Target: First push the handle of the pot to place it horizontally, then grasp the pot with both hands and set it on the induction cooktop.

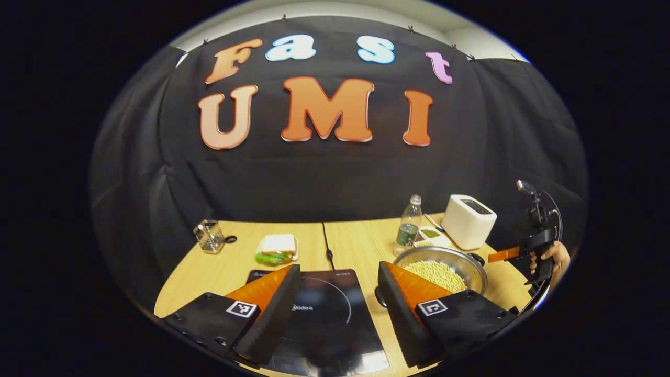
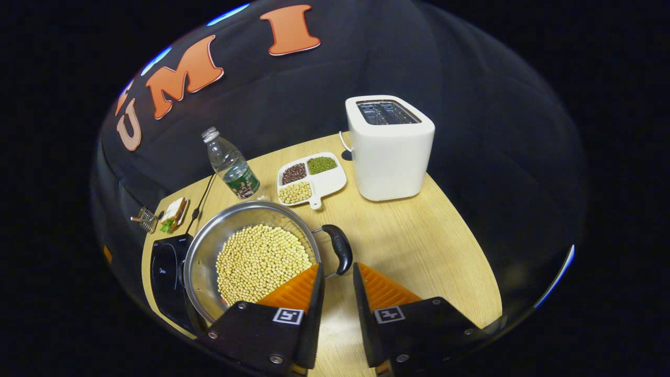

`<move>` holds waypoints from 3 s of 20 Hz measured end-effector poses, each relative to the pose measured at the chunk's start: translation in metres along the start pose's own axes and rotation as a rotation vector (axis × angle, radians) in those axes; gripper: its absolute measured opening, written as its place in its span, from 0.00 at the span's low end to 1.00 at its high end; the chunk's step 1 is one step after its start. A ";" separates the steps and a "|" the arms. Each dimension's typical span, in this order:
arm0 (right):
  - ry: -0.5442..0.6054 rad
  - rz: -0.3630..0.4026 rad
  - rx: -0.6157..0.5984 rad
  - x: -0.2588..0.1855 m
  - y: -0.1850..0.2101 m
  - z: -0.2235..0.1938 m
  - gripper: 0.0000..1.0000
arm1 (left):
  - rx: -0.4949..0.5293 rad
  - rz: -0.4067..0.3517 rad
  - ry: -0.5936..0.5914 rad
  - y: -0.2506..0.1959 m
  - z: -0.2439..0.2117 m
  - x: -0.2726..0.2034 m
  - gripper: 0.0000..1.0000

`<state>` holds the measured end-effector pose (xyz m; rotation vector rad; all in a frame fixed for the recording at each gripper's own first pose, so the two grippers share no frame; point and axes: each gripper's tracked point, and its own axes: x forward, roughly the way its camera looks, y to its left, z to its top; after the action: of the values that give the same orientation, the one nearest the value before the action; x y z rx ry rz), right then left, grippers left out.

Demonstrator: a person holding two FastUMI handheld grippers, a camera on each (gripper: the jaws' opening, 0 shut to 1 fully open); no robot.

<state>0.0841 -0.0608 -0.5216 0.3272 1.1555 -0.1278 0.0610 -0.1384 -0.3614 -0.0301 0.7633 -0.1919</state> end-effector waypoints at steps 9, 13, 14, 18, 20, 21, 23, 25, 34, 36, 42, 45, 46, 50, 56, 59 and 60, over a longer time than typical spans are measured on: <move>-0.010 -0.066 -0.153 0.024 0.006 0.003 0.75 | -0.005 -0.063 0.263 -0.070 -0.064 0.072 0.96; 0.008 -0.074 -0.176 0.033 0.005 0.000 0.82 | 0.015 -0.012 0.361 -0.070 -0.093 0.103 0.96; 0.008 -0.078 -0.171 0.035 0.004 0.000 0.82 | 0.015 0.000 0.377 -0.069 -0.100 0.111 0.94; 0.014 -0.081 -0.158 0.040 0.001 0.000 0.82 | -0.021 0.013 0.457 -0.073 -0.125 0.132 0.94; 0.015 -0.074 -0.131 0.043 0.003 0.002 0.82 | -0.048 0.004 0.477 -0.078 -0.137 0.140 0.94; 0.017 -0.067 -0.123 0.046 0.004 0.003 0.82 | -0.062 -0.003 0.473 -0.081 -0.138 0.144 0.96; 0.022 -0.068 -0.124 0.052 0.002 0.001 0.82 | -0.080 -0.033 0.455 -0.091 -0.136 0.148 0.94; 0.030 -0.074 -0.132 0.058 0.000 -0.001 0.82 | -0.069 -0.035 0.461 -0.095 -0.138 0.146 0.89; 0.044 -0.079 -0.137 0.071 -0.005 -0.006 0.81 | -0.098 0.029 0.433 -0.069 -0.133 0.148 0.95; 0.044 -0.079 -0.140 0.070 -0.006 -0.006 0.82 | -0.093 0.036 0.415 -0.067 -0.129 0.149 0.92; 0.050 -0.066 -0.135 0.072 -0.006 -0.008 0.81 | -0.211 0.000 0.430 -0.059 -0.125 0.144 1.00; 0.050 -0.074 -0.151 0.073 -0.007 -0.009 0.81 | -0.199 -0.005 0.444 -0.055 -0.124 0.143 1.00; 0.053 -0.074 -0.153 0.073 -0.007 -0.010 0.81 | -0.206 -0.003 0.439 -0.056 -0.121 0.142 1.00; 0.054 -0.063 -0.141 0.073 -0.007 -0.011 0.81 | -0.243 -0.003 0.429 -0.048 -0.114 0.142 0.99; 0.054 -0.069 -0.143 0.069 -0.007 -0.012 0.81 | -0.284 -0.072 0.500 -0.069 -0.126 0.146 0.98; 0.051 -0.066 -0.137 0.068 -0.007 -0.012 0.81 | -0.261 -0.118 0.491 -0.081 -0.126 0.150 0.99; 0.049 -0.066 -0.138 0.067 -0.007 -0.011 0.81 | -0.268 -0.137 0.514 -0.089 -0.132 0.150 0.99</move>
<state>0.0993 -0.0590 -0.5879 0.1710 1.2178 -0.0972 0.0615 -0.2481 -0.5510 -0.2967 1.2980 -0.2302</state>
